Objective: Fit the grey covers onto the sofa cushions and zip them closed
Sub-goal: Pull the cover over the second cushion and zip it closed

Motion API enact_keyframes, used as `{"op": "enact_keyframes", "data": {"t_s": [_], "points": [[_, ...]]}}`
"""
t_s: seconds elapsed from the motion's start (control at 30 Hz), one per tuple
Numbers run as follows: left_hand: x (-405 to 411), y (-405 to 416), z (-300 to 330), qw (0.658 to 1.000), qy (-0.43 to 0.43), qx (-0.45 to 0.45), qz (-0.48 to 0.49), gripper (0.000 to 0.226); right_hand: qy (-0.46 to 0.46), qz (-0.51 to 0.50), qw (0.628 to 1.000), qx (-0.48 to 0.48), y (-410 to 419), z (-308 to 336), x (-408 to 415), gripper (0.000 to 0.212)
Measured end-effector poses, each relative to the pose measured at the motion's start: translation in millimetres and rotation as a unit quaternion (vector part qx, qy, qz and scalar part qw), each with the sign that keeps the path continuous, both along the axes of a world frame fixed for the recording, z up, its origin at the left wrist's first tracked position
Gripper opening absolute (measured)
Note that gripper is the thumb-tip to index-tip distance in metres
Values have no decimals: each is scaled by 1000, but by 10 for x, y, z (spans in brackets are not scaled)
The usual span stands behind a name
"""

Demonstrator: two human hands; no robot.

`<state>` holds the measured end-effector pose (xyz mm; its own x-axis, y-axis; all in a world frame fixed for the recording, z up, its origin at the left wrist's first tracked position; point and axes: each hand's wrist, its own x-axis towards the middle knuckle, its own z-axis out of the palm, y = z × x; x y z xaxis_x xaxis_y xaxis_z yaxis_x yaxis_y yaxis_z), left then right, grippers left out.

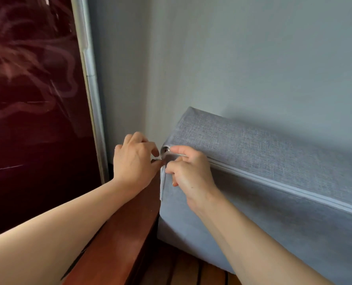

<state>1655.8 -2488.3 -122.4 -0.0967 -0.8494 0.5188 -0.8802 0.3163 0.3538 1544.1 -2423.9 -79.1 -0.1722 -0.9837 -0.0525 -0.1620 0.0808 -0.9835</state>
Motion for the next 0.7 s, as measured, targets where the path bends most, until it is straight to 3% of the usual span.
{"op": "enact_keyframes", "data": {"t_s": [0.07,0.17,0.3,0.37,0.43,0.5,0.57,0.7], "points": [[-25,14,1,999,33,33,-2,19,23,30,999,9,-69,-5,25,48],[-85,51,-7,992,112,59,-13,10,170,-36,982,-70,-102,-13,-89,41],[-158,81,40,963,235,133,-14,5,422,-87,884,-182,-95,36,-341,35],[-180,111,97,922,340,184,-7,6,500,-51,832,-236,-169,12,-396,29],[-198,156,158,840,484,243,-22,9,518,-4,810,-274,-277,-51,-395,27],[-209,187,203,763,572,299,-24,11,515,19,802,-303,-361,-93,-372,23],[-227,162,201,731,590,341,-21,15,513,16,791,-334,-416,-113,-362,19],[-268,73,179,700,603,382,-20,18,539,-10,764,-354,-488,-150,-338,25]]}}
